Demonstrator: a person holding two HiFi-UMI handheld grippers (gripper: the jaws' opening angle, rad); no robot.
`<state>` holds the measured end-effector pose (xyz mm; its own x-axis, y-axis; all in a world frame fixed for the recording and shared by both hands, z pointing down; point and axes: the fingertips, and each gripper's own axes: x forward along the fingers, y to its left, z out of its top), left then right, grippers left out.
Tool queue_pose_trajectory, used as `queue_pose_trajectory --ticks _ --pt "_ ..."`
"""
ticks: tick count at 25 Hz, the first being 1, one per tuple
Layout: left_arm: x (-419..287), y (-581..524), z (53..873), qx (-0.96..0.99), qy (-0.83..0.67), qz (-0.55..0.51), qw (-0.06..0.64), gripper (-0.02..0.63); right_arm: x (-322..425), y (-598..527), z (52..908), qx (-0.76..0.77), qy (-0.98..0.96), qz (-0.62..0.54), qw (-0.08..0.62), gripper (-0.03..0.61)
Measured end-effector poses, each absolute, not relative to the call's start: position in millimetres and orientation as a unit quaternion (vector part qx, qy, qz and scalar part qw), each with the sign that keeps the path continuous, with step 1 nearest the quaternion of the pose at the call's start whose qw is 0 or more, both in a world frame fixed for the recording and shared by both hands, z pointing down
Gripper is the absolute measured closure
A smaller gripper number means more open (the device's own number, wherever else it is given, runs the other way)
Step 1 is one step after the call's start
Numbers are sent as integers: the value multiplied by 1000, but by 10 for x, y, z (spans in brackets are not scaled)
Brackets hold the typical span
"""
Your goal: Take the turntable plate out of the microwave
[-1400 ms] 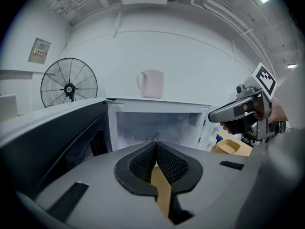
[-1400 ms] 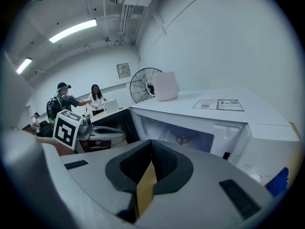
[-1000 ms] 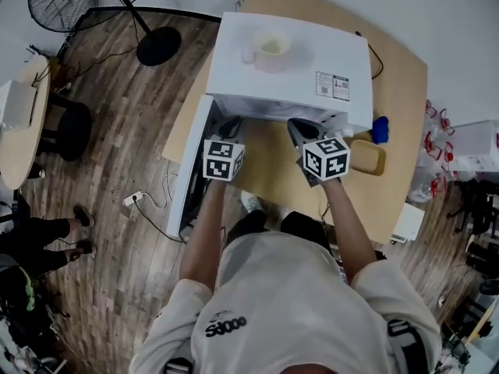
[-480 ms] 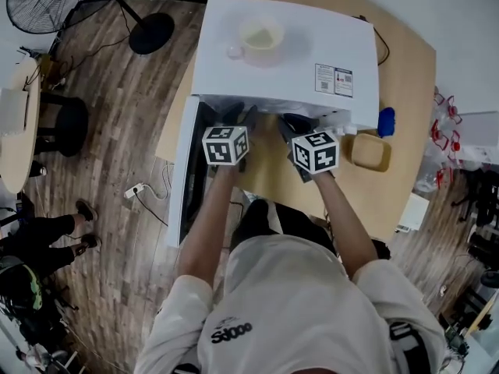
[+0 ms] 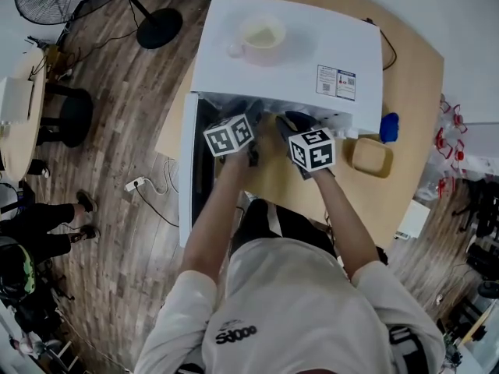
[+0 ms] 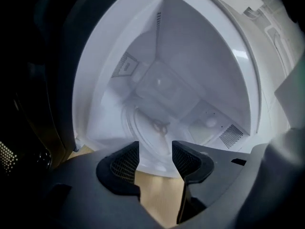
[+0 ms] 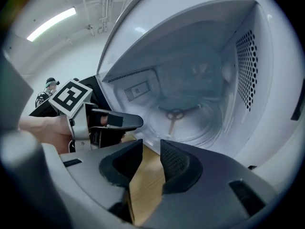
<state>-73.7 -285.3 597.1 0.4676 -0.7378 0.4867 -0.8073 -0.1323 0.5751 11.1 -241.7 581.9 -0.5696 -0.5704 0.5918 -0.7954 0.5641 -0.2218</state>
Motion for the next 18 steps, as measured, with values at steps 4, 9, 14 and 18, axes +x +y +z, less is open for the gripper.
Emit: queue_pose_trajectory --ticks 4,9,14,18 --pt "-813 -2931 6031 732 -533 27 423 391 125 -2415 5897 393 -854 240 243 477" --pt "-828 -3045 6084 719 -543 17 434 391 139 -2442 5961 387 -855 238 250 471" --pt "-808 -3116 6100 693 -551 -4 464 405 134 -2464 6082 379 -853 246 260 460" --pt "-815 -3112 6125 669 -559 -17 490 432 133 -2458 6164 374 -851 258 265 453"
